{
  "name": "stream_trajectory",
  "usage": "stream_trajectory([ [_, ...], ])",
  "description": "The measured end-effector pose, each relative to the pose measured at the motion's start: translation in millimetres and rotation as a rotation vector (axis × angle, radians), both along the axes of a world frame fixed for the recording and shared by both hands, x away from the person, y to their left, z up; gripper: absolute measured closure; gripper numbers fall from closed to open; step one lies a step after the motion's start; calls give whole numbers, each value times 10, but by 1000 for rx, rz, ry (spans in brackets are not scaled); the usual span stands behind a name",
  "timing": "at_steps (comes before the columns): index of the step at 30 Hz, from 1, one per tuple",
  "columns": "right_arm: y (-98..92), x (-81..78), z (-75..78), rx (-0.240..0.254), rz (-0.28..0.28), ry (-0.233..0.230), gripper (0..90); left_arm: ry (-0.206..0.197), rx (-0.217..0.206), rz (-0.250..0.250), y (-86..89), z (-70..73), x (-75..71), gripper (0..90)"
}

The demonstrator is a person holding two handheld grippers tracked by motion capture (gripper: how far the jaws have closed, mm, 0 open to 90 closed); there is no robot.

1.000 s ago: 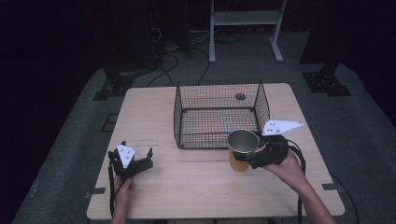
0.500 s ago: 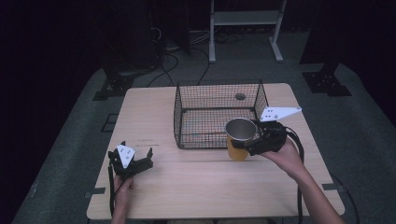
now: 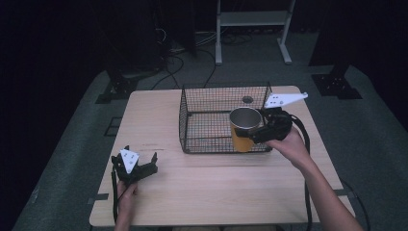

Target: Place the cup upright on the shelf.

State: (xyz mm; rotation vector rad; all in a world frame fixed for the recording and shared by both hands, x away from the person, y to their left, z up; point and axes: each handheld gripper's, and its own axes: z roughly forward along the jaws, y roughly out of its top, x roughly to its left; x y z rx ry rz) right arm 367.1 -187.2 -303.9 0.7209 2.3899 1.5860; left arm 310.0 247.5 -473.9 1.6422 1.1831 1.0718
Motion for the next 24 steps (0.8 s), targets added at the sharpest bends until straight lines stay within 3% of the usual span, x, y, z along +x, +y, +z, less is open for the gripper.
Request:
stream_trajectory([
  [14,112,503,-14,-12,-37,31,113,0,-3,0,6,1,0,0],
  [24,167,743,-70,-13,-67,47,111,-2,-9,1,13,1,1,0],
])
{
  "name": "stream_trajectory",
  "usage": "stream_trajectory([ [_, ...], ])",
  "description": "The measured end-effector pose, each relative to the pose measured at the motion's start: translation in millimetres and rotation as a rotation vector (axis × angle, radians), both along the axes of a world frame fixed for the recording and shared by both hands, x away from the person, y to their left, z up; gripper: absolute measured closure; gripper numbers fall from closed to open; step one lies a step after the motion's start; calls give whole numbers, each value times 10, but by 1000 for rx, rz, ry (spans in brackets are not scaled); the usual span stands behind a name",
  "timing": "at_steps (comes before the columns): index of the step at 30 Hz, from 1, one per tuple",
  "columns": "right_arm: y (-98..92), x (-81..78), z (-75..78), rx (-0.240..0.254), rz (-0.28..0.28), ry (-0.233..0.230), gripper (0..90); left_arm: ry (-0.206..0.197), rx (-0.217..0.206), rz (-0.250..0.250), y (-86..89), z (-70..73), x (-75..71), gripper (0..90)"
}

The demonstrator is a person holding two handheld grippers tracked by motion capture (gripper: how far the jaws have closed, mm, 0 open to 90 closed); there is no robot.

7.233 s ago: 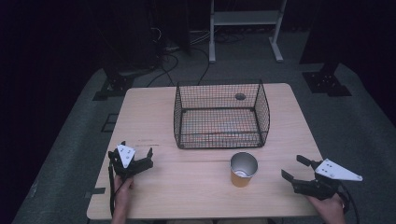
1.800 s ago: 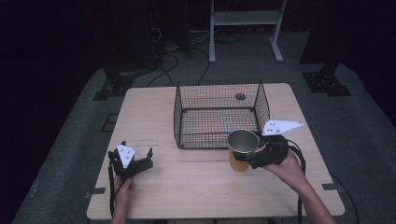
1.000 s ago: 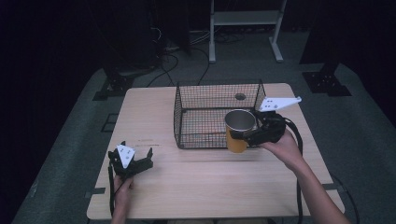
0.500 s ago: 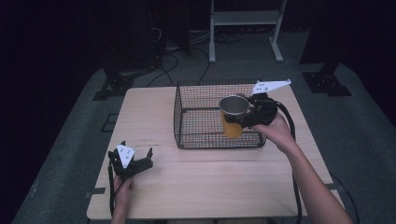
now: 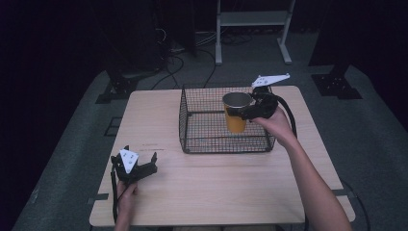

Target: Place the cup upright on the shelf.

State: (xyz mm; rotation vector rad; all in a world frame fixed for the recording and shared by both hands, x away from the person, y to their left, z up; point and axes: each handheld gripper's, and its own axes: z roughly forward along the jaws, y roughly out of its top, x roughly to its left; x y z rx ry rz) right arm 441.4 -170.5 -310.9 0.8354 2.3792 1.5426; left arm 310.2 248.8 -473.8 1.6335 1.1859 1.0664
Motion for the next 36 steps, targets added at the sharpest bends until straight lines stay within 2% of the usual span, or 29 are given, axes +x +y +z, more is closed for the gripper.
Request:
stream_trajectory([
  [8,49,219,-92,-17,-33,23,110,2,-4,2,7,1,0,0],
  [10,70,270,-120,-31,-35,32,110,2,-5,1,8,1,1,0],
  [15,130,379,-170,-28,-27,42,110,2,-6,1,9,2,1,0],
  [21,190,473,-158,-35,-15,45,101,2,-6,0,11,2,0,0],
  [23,226,519,-141,-35,-17,33,100,2,-7,1,11,2,0,0],
  [27,260,593,-158,-33,-13,52,100,3,-8,0,15,3,0,0],
  [30,275,645,-209,-20,-6,67,100,3,-8,0,15,3,0,0],
  [36,299,732,-345,-37,-6,91,100,2,-11,0,16,3,0,0],
])
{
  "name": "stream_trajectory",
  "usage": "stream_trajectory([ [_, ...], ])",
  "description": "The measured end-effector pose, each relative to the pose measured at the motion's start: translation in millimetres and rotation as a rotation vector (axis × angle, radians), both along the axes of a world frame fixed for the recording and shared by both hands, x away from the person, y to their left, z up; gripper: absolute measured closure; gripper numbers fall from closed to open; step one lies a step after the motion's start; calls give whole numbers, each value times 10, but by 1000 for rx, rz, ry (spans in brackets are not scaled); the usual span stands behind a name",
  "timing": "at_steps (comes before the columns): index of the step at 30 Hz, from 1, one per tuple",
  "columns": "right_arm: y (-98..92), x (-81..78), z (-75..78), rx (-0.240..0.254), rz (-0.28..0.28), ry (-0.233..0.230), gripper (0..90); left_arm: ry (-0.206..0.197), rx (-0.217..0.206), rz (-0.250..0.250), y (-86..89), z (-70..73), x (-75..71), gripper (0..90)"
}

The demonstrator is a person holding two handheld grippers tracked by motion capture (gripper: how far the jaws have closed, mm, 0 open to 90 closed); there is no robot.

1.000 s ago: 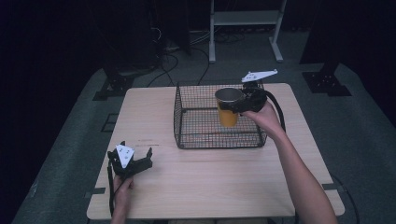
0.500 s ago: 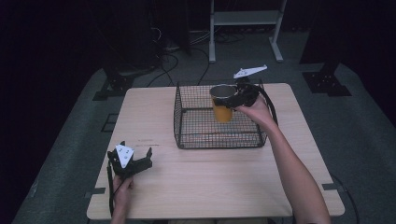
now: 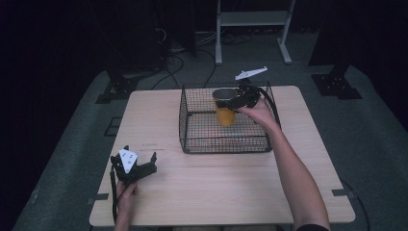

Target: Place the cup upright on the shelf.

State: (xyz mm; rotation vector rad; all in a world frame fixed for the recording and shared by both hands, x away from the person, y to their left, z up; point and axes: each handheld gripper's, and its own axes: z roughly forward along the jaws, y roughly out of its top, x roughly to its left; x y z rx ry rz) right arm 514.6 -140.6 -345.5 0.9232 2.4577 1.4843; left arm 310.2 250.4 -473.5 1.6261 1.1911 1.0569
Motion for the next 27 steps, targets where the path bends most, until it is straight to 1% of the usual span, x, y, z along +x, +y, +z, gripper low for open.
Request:
stream_trajectory([
  [1,0,0,0,0,0,0,100,0,0,0,0,0,0,0],
  [3,9,41,-75,-12,1,11,98,0,-1,0,1,0,0,0],
  [6,17,79,-157,-2,-4,30,90,0,0,0,0,0,0,0],
  [10,53,119,-252,-28,-4,51,89,0,-1,0,0,0,0,0],
  [11,53,119,-252,-28,-4,51,89,0,-1,0,0,0,0,0],
  [12,77,134,-288,-49,-4,54,89,0,-1,0,1,0,0,0],
  [15,106,150,-327,-79,0,50,89,0,-1,-1,1,0,0,0],
  [21,166,159,-377,-112,8,50,89,0,-1,-1,1,0,-1,0],
  [27,209,168,-431,-146,21,35,89,0,-1,-1,1,1,-1,0],
])
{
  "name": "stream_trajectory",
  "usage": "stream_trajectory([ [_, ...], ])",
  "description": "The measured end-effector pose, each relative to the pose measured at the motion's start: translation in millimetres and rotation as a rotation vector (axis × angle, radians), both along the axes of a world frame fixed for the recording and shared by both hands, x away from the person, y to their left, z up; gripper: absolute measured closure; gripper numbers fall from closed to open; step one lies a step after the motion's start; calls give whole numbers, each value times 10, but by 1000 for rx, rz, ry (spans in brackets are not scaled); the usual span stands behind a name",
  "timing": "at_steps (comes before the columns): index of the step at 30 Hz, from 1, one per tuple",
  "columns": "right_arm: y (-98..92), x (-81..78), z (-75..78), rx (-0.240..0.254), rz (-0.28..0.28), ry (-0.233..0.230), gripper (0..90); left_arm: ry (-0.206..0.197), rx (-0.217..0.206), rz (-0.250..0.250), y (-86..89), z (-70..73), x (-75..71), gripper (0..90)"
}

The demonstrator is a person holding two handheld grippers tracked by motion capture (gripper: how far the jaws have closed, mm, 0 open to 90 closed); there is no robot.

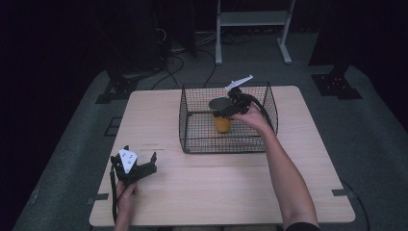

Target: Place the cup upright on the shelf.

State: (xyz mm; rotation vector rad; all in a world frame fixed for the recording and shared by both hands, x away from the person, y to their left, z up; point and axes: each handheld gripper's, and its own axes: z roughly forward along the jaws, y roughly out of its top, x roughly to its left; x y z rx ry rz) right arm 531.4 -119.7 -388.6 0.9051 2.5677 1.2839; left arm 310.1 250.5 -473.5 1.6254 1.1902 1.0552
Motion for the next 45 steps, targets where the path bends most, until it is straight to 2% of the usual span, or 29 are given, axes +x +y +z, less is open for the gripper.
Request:
stream_trajectory([
  [11,39,-13,-78,-50,27,10,76,0,2,-1,-1,0,-1,0],
  [13,38,-23,-84,-45,21,-12,72,0,1,0,0,0,-1,0],
  [29,44,-73,-45,-51,36,-21,37,0,4,-2,-3,0,-2,0],
  [37,29,-93,6,-16,33,-23,26,0,5,-1,-4,0,-2,0],
  [42,5,-99,33,-12,28,-30,26,0,5,0,-6,-1,-2,0],
  [43,-17,-103,60,9,23,-33,26,0,5,1,-6,-1,-1,0],
  [45,-27,-105,75,19,22,-36,26,0,5,2,-6,-1,1,0],
])
